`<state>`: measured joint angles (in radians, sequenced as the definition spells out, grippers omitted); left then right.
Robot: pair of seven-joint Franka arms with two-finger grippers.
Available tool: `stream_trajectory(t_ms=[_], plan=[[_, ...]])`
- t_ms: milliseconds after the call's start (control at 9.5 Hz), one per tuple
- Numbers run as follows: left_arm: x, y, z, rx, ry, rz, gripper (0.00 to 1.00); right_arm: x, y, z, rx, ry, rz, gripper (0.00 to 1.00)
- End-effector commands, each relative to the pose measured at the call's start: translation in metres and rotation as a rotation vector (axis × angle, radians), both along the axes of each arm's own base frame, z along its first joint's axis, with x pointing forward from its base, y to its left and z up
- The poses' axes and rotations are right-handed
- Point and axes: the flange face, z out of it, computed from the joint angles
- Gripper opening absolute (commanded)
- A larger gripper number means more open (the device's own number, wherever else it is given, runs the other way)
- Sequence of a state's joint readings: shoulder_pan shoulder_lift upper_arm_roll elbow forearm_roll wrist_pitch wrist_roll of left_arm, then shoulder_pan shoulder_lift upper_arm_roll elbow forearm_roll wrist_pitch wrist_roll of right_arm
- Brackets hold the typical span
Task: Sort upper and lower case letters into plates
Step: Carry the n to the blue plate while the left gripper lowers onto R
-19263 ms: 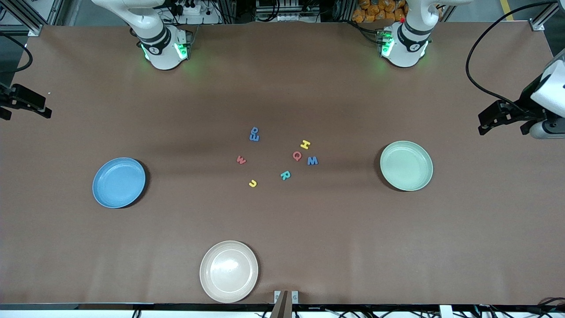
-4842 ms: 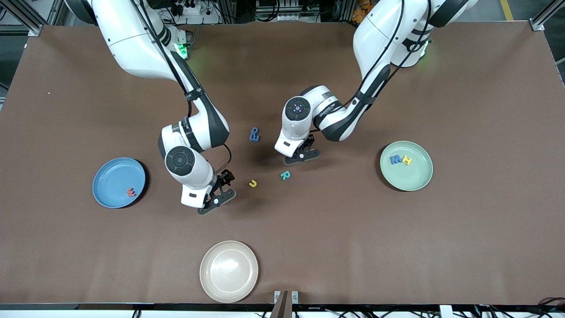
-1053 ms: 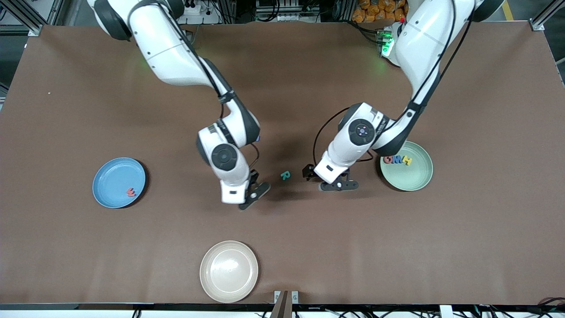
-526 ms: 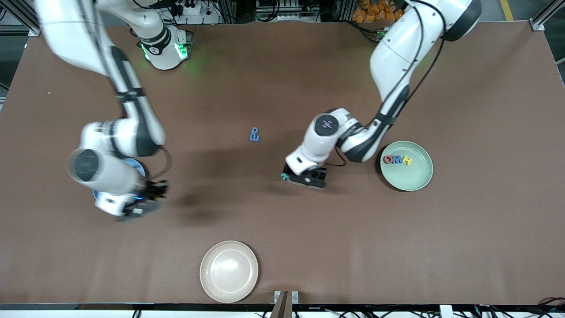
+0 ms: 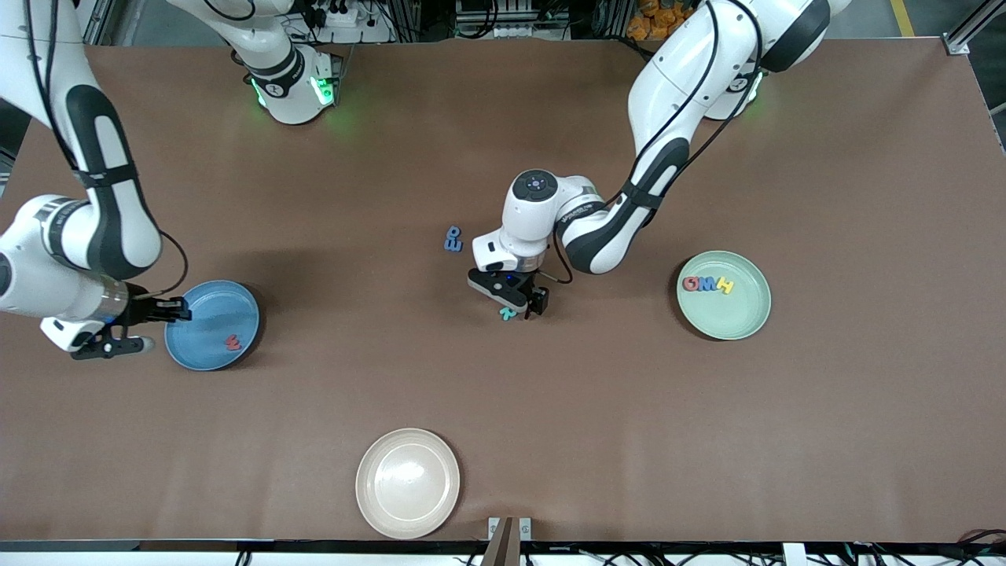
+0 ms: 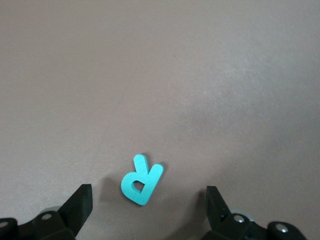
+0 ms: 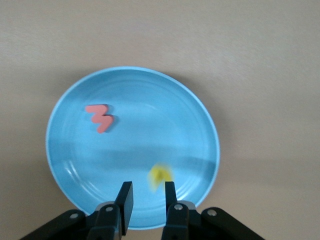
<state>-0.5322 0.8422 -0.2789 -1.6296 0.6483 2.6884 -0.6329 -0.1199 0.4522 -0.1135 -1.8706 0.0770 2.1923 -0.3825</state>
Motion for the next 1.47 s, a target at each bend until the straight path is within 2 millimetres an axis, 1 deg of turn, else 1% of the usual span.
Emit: stream_trajectory(t_ms=[0, 105, 211, 316, 421, 526, 632, 737, 842, 947, 1053, 1158, 1263, 1368], plan=[[0.003, 0.000, -0.002, 0.030, -0.032, -0.093, 0.93, 0.004, 0.033, 0.008, 0.013, -0.005, 0.027, 1.00], [0.002, -0.001, -0.005, 0.033, -0.030, -0.104, 0.81, 0.005, 0.052, 0.008, 0.010, 0.010, 0.003, 1.00], [0.004, 0.001, -0.007, 0.037, -0.030, -0.112, 0.75, 0.007, 0.082, 0.011, 0.004, 0.019, -0.024, 1.00], [0.004, 0.001, -0.010, 0.039, -0.025, -0.120, 0.72, 0.006, 0.123, 0.015, -0.007, 0.029, -0.048, 1.00], [0.004, 0.001, -0.014, 0.042, -0.021, -0.121, 0.72, 0.003, 0.158, 0.018, -0.017, 0.033, -0.068, 1.00], [0.005, 0.001, -0.013, 0.039, -0.023, -0.120, 0.72, -0.003, 0.194, 0.017, -0.028, 0.038, -0.083, 1.00], [0.006, 0.002, -0.013, 0.041, -0.024, -0.119, 0.72, -0.009, 0.228, 0.020, -0.038, 0.037, -0.096, 1.00], [0.007, 0.003, -0.013, 0.043, -0.025, -0.125, 0.67, -0.018, 0.256, 0.017, -0.044, 0.039, -0.090, 1.00], [0.010, 0.005, -0.013, 0.045, -0.025, -0.128, 0.59, -0.026, 0.267, 0.016, -0.039, 0.031, -0.084, 1.00], [0.011, 0.006, -0.013, 0.042, -0.024, -0.123, 0.53, -0.042, 0.267, 0.014, -0.030, 0.010, -0.084, 1.00], [0.011, 0.006, -0.014, 0.043, -0.022, -0.124, 0.49, -0.053, 0.280, 0.016, -0.029, 0.012, -0.066, 1.00], [0.014, 0.006, -0.012, 0.040, -0.027, -0.122, 0.47, -0.062, 0.295, 0.017, -0.036, 0.017, -0.086, 1.00], [0.015, 0.005, -0.011, 0.038, -0.029, -0.121, 0.46, -0.069, 0.315, 0.018, -0.042, 0.017, -0.099, 1.00], [0.016, 0.003, -0.009, 0.034, -0.033, -0.121, 0.46, -0.071, 0.325, 0.019, -0.044, 0.012, -0.115, 1.00]])
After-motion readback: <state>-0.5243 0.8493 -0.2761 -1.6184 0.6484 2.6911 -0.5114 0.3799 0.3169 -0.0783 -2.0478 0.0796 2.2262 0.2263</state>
